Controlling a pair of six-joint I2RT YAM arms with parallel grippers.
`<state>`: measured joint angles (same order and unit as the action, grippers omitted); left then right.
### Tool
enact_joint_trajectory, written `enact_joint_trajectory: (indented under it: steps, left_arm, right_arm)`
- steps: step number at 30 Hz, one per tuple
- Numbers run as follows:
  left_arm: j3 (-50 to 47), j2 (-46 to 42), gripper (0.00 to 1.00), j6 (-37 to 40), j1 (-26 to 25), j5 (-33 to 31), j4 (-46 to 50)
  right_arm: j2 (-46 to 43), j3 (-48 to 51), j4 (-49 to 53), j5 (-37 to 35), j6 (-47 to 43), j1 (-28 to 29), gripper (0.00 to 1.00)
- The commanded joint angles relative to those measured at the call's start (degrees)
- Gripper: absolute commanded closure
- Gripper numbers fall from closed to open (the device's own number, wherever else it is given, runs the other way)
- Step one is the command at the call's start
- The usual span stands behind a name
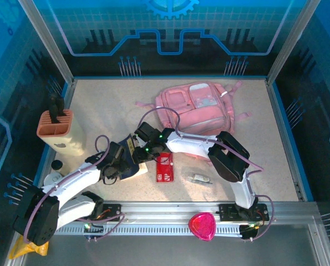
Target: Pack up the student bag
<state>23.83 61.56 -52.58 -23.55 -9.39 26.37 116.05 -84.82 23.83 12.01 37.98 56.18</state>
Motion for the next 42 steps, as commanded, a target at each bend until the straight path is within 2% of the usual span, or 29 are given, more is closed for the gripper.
enact_joint_trajectory:
  steps: [1,12,17,20,25,32,39,42]
  left_arm:
    - [-1.7,1.7,0.55,-1.6,-1.2,5.0,-5.0]
    - [-0.6,1.8,0.54,-1.1,-1.2,4.2,-3.9]
    - [2.2,0.4,0.49,1.2,-0.5,3.1,-0.7]
    - [3.9,-3.6,0.43,3.1,1.0,2.2,2.3]
    - [4.7,-13.0,0.35,4.8,5.8,6.8,4.5]
    - [9.5,-21.6,0.17,6.8,11.2,13.2,8.9]
    - [11.9,-23.5,0.10,5.8,12.7,20.8,5.9]
    - [10.0,-23.9,0.09,2.7,12.7,24.2,0.4]
  right_arm:
    - [0.8,-0.2,-0.3,1.0,-0.4,0.5,0.74]
    - [-2.1,0.6,-0.6,-0.3,-1.0,0.5,0.89]
    - [-5.5,3.0,-4.9,1.8,-0.5,0.3,0.94]
    - [-8.3,4.0,-6.3,1.6,-0.2,0.3,0.96]
    - [-12.7,5.4,-7.7,2.3,0.2,-0.5,1.00]
    - [-20.2,7.4,-9.2,6.8,0.5,-2.6,1.00]
    - [-27.7,12.4,-11.0,12.5,-0.2,-7.0,1.00]
    - [-30.4,15.0,-14.0,17.8,1.6,-9.9,1.00]
